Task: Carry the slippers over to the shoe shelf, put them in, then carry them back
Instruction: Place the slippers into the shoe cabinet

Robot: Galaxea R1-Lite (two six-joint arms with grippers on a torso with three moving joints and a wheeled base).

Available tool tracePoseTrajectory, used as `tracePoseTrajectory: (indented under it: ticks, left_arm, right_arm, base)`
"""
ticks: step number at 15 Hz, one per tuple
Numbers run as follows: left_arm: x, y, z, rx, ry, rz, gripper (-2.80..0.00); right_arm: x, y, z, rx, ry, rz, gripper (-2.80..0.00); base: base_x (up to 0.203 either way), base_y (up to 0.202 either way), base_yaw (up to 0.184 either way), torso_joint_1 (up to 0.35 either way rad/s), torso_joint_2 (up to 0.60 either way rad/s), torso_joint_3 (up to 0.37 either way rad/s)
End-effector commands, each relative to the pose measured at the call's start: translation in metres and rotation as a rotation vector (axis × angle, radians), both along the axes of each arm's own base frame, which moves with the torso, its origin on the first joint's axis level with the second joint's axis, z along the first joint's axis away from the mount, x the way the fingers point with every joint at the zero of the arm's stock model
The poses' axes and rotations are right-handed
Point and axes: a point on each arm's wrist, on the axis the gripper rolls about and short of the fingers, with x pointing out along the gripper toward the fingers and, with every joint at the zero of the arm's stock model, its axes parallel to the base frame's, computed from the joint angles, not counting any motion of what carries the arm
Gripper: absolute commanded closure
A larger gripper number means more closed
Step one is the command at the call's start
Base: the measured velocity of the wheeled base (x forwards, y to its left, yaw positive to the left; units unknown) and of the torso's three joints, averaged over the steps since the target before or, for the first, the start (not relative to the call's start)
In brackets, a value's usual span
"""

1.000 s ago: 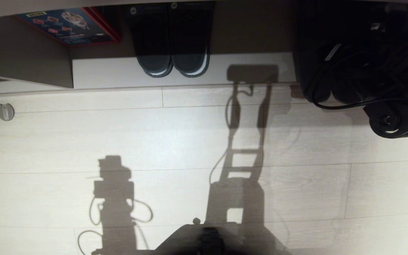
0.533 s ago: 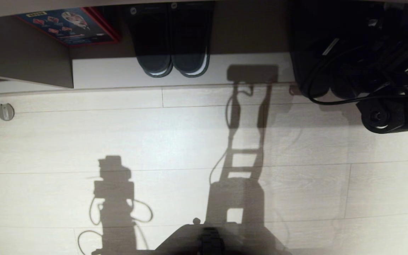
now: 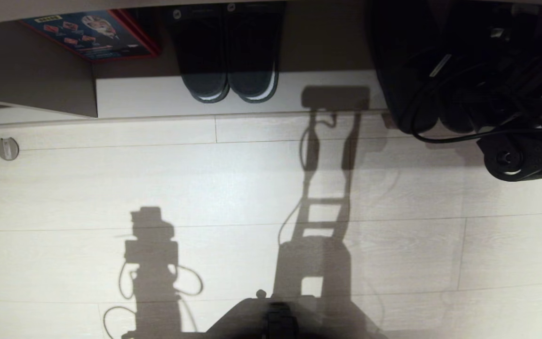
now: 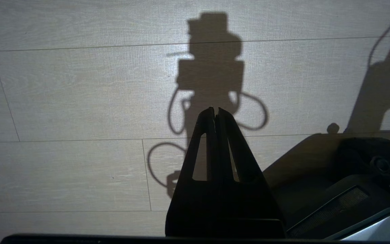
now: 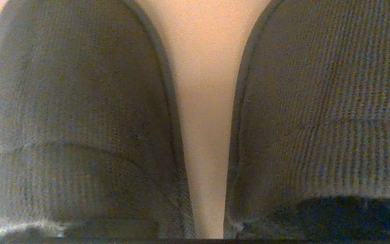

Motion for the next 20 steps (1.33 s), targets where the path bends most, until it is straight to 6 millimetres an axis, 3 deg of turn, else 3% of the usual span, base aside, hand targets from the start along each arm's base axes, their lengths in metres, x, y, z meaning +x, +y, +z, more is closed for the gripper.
tracePoseTrajectory:
  ticks: [1, 14, 20]
  left_arm:
    - [0.000, 0.000, 0.000, -0.001, 0.000, 0.001, 0.00]
    - [0.000, 0.000, 0.000, -0.001, 0.000, 0.001, 0.00]
    - [0.000, 0.000, 0.000, -0.001, 0.002, -0.001, 0.00]
  right_arm:
    - [-0.006, 0.000, 0.004, -0.001, -0.015, 0.000, -2.80]
    - [-0.037, -0.003, -0.018, -0.047, 0.117, -0.031, -2.80]
    - [-0.059, -0.023, -0.032, -0.110, 0.185, -0.127, -2.80]
  base:
    - [0.000, 0.000, 0.000, 0.000, 0.00, 0.000]
    - [0.000, 0.000, 0.000, 0.000, 0.00, 0.000]
    - [0.000, 0.000, 0.000, 0.000, 0.00, 0.000]
